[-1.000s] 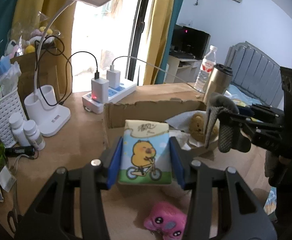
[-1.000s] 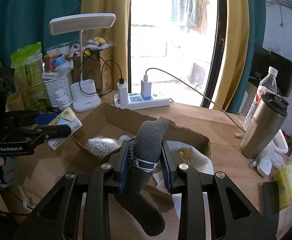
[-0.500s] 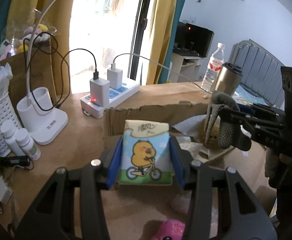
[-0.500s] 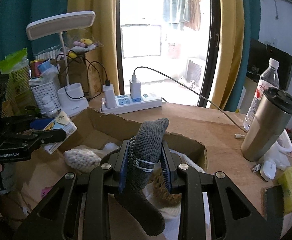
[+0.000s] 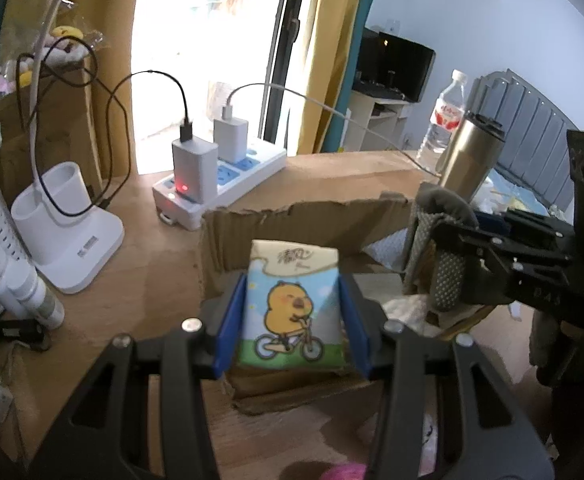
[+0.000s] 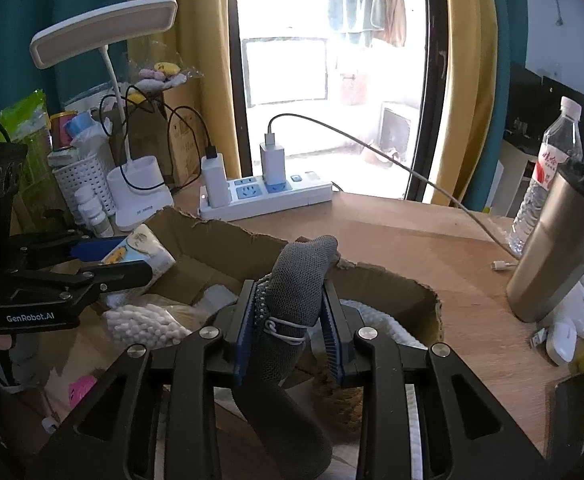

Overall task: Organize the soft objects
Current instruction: 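Open both grippers to drop the sock and tissue pack into the box, then lower the right gripper onto the bubble-wrap bundle and close on it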

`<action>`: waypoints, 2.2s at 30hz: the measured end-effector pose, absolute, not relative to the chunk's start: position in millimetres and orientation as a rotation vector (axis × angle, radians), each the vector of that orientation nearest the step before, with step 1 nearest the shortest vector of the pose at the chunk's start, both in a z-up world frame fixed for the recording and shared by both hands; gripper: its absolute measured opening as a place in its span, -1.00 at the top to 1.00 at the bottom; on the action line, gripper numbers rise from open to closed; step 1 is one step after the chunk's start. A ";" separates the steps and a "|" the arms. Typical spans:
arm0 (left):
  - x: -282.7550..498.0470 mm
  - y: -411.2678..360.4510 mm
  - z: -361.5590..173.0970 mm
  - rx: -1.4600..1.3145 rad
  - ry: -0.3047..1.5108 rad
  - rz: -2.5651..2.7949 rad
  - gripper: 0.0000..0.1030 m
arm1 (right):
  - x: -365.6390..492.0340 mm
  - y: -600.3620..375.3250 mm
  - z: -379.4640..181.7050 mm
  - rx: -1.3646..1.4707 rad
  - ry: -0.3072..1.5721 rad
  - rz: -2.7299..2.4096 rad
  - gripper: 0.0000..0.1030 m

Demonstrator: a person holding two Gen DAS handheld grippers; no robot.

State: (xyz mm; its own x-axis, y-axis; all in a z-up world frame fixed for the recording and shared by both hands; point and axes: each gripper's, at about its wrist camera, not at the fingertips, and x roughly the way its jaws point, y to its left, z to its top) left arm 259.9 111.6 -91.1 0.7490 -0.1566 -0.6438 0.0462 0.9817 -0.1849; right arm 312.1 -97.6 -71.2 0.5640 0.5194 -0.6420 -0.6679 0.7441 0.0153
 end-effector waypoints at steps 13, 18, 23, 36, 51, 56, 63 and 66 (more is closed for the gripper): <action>251.8 110.7 -82.3 -0.156 0.701 -0.102 -0.49 | 301.4 -91.3 -66.0 -0.274 0.665 0.692 0.21; 241.5 111.6 -75.1 -0.172 0.674 -0.101 -0.50 | 290.5 -92.8 -59.4 -0.282 0.650 0.692 0.21; 228.3 110.3 -69.3 -0.175 0.659 -0.100 -0.50 | 277.8 -93.5 -52.3 -0.288 0.635 0.696 0.21; 191.7 111.0 -56.2 -0.182 0.616 -0.084 -0.50 | 247.9 -88.3 -39.3 -0.296 0.610 0.723 0.09; 156.7 119.5 -61.4 -0.218 0.608 -0.053 -0.69 | 222.3 -80.1 -42.1 -0.307 0.623 0.754 -0.09; 148.7 121.9 -65.6 -0.232 0.611 -0.039 -0.69 | 214.7 -77.3 -45.0 -0.320 0.632 0.762 -0.09; 136.0 127.2 -73.8 -0.262 0.611 -0.023 -0.69 | 203.8 -72.1 -50.9 -0.340 0.648 0.777 -0.10; 130.5 129.1 -78.8 -0.274 0.616 -0.015 -0.69 | 199.0 -69.2 -53.4 -0.348 0.654 0.785 -0.10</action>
State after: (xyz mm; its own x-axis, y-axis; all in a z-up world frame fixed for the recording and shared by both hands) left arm 130.5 129.1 -78.8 0.8171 -0.0954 -0.5686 -0.0670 0.9638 -0.2580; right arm 199.0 -69.2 -53.4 0.5272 0.5381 -0.6577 -0.7441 0.6660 -0.0516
